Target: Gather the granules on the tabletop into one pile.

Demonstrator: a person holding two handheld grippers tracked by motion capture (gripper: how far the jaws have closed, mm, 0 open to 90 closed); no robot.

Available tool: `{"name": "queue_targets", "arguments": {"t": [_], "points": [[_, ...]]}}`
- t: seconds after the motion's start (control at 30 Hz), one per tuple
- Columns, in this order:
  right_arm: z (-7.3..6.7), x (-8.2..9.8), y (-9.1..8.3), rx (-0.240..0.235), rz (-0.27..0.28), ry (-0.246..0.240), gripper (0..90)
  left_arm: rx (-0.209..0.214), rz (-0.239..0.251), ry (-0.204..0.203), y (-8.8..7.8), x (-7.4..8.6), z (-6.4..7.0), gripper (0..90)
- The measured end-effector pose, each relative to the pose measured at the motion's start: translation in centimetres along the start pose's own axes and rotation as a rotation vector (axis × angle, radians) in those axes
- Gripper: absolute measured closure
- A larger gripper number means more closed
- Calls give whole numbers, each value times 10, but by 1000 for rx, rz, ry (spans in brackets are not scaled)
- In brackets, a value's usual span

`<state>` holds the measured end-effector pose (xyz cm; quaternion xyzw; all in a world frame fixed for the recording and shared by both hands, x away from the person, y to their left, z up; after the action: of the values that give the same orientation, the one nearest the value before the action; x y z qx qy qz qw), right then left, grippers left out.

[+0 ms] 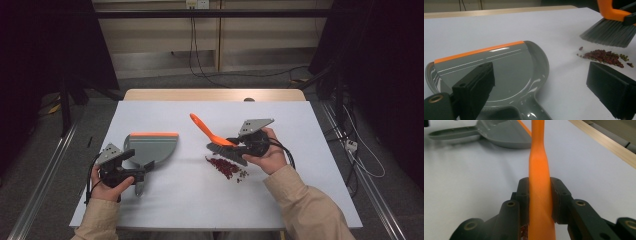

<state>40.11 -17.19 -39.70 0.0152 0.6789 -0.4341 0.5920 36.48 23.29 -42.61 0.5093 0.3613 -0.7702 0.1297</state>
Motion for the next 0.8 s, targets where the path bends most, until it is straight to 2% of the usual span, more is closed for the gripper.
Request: {"name": "queue_targets", "arguments": {"t": [0.17, 0.3, 0.43, 0.57, 0.63, 0.8], "points": [[-9, -4, -9, -61, 5, -3, 717, -1, -3, 1, 0, 0, 1, 79], [-20, -7, -10, -135, -5, -29, 718, -4, -2, -2, -1, 0, 0, 79], [-29, -7, -9, -218, -4, -30, 718, -2, -2, -1, 0, 0, 0, 79], [-36, -8, -5, -268, -23, -45, 718, -2, -2, -4, 0, 0, 0, 79], [-40, -8, -4, -293, -42, -70, 718, -1, 1, -6, -1, 0, 0, 79], [-45, -2, 3, -345, -81, -78, 718, -2, -2, -5, -1, 1, -1, 79]]}}
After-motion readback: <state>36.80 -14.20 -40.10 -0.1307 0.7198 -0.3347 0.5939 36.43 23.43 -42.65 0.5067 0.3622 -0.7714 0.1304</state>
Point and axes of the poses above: each handheld gripper's, and its own axes: y roughly forward along the jaws, x roughly out of its underside, z roughly to its right, the point moved 1 cm from there along y, roughly forward along the jaws, and after that the axes turned 7 degrees about x, right-handed, at the moved point
